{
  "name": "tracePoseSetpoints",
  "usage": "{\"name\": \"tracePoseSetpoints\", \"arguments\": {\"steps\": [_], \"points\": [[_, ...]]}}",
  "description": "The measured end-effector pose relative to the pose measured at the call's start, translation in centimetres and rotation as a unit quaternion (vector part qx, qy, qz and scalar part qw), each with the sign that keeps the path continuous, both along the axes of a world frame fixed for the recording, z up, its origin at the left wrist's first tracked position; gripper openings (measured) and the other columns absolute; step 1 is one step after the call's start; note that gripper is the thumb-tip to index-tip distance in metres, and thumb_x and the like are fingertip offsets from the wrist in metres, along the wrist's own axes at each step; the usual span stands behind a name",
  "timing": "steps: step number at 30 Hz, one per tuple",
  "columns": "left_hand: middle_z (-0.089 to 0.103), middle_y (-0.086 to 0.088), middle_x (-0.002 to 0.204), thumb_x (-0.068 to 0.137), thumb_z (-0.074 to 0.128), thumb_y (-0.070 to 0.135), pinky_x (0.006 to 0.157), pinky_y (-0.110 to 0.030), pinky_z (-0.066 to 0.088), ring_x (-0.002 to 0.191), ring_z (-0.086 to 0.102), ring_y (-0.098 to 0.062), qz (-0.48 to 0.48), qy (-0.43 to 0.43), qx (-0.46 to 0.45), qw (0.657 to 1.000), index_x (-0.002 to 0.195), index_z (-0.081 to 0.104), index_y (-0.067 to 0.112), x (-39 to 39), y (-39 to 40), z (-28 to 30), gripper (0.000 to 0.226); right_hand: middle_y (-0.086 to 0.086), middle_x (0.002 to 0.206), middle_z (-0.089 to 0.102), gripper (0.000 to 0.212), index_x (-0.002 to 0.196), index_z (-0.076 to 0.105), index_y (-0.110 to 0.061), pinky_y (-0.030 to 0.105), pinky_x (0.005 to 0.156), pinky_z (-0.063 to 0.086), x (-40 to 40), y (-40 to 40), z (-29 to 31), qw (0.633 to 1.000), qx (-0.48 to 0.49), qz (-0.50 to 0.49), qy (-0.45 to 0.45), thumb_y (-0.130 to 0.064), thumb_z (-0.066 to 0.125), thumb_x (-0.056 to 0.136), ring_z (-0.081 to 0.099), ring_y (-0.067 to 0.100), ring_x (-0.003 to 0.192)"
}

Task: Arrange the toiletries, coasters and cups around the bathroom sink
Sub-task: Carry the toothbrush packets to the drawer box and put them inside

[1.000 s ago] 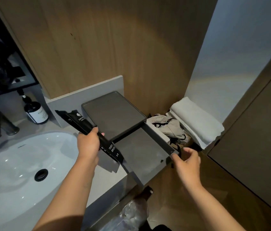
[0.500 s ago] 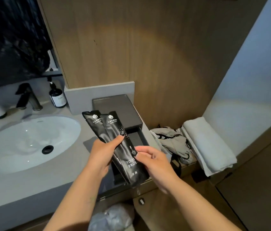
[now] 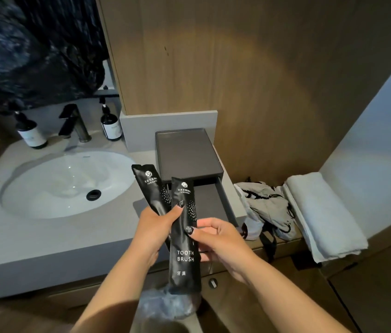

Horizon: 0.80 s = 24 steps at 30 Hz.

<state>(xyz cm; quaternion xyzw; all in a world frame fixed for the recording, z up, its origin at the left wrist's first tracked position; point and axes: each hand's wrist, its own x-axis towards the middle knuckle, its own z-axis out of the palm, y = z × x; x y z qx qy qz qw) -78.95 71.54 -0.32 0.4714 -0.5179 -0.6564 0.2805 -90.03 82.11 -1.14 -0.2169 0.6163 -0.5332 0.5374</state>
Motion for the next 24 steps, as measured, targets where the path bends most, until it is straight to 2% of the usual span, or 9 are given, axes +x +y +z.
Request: {"name": "tracePoseSetpoints", "arguments": {"steps": [3, 7, 9, 12, 14, 16, 19, 22, 24], "points": [[0.076, -0.003, 0.088, 0.087, 0.068, 0.016, 0.082, -0.039, 0.057, 0.085, 0.073, -0.022, 0.006, -0.006, -0.011, 1.000, 0.094, 0.072, 0.013, 0.5, -0.7, -0.2, 0.008, 0.012, 0.084, 0.072, 0.030, 0.108, 0.061, -0.002, 0.027, 0.055, 0.050, 1.3, -1.7, -0.3, 1.000, 0.015, -0.005, 0.026, -0.011, 0.073, 0.082, 0.066, 0.021, 0.069], [0.070, -0.010, 0.076, 0.091, 0.058, 0.012, 0.075, -0.035, 0.053, 0.069, 0.068, -0.024, 0.058, 0.024, 0.051, 0.997, 0.085, 0.065, 0.009, 1.4, -3.7, -0.6, 0.010, 0.016, 0.091, 0.074, 0.015, 0.100, 0.063, -0.005, 0.046, 0.084, 0.056, 1.3, -3.7, -1.3, 0.997, 0.035, -0.070, 0.017, -0.004, 0.066, 0.085, 0.070, 0.027, 0.083], [0.061, -0.011, 0.074, 0.092, 0.050, 0.003, 0.073, -0.035, 0.050, 0.066, 0.062, -0.023, 0.088, 0.056, 0.091, 0.990, 0.093, 0.058, 0.011, 1.8, -5.4, -0.7, 0.011, 0.016, 0.089, 0.074, 0.012, 0.098, 0.063, -0.004, 0.043, 0.080, 0.057, 0.6, -4.3, -1.6, 0.993, 0.046, -0.106, 0.015, -0.002, 0.065, 0.086, 0.070, 0.026, 0.080], [0.063, -0.009, 0.084, 0.090, 0.044, -0.002, 0.078, -0.037, 0.051, 0.077, 0.066, -0.022, 0.085, 0.061, 0.101, 0.989, 0.106, 0.050, 0.009, 2.4, -7.9, -1.1, 0.020, 0.021, 0.093, 0.072, 0.014, 0.101, 0.065, 0.001, 0.042, 0.078, 0.056, -1.2, -5.1, -1.5, 0.987, 0.086, -0.136, 0.021, 0.000, 0.060, 0.088, 0.069, 0.030, 0.081], [0.067, -0.012, 0.101, 0.088, 0.045, -0.004, 0.082, -0.043, 0.056, 0.088, 0.070, -0.024, 0.076, 0.045, 0.095, 0.992, 0.115, 0.048, 0.002, 2.8, -9.1, -1.7, 0.027, 0.023, 0.095, 0.071, 0.013, 0.098, 0.066, 0.000, 0.047, 0.085, 0.054, -2.9, -5.7, -1.6, 0.982, 0.119, -0.147, 0.025, 0.001, 0.057, 0.088, 0.068, 0.033, 0.086], [0.067, -0.016, 0.110, 0.086, 0.049, -0.009, 0.088, -0.049, 0.055, 0.093, 0.071, -0.028, 0.073, 0.036, 0.092, 0.992, 0.112, 0.052, 0.000, 3.2, -9.9, -2.1, 0.028, 0.022, 0.100, 0.071, 0.021, 0.104, 0.066, -0.001, 0.050, 0.092, 0.052, -4.2, -6.5, -1.9, 0.977, 0.153, -0.142, 0.046, -0.003, 0.062, 0.084, 0.067, 0.035, 0.095], [0.070, -0.016, 0.106, 0.085, 0.053, -0.013, 0.091, -0.048, 0.053, 0.097, 0.070, -0.030, 0.058, 0.046, 0.099, 0.992, 0.101, 0.058, 0.003, 3.9, -10.7, -2.6, 0.024, 0.022, 0.097, 0.070, 0.018, 0.104, 0.065, 0.000, 0.045, 0.088, 0.054, -5.0, -8.1, -2.5, 0.978, 0.164, -0.125, 0.043, 0.001, 0.056, 0.088, 0.067, 0.034, 0.091], [0.074, -0.014, 0.100, 0.090, 0.050, -0.010, 0.080, -0.039, 0.057, 0.091, 0.072, -0.025, 0.037, 0.055, 0.097, 0.993, 0.107, 0.061, 0.000, 4.8, -11.4, -2.8, 0.022, 0.019, 0.096, 0.069, 0.020, 0.107, 0.064, 0.000, 0.043, 0.088, 0.054, -5.5, -9.9, -3.8, 0.978, 0.167, -0.116, 0.048, 0.004, 0.054, 0.090, 0.066, 0.031, 0.090], [0.076, -0.011, 0.094, 0.093, 0.048, -0.007, 0.072, -0.036, 0.057, 0.087, 0.073, -0.023, 0.035, 0.045, 0.089, 0.994, 0.106, 0.062, 0.001, 5.3, -11.8, -3.1, 0.021, 0.016, 0.087, 0.069, 0.019, 0.102, 0.064, -0.003, 0.037, 0.075, 0.056, -5.2, -10.8, -4.5, 0.980, 0.164, -0.110, 0.036, 0.005, 0.052, 0.090, 0.066, 0.027, 0.079]]}}
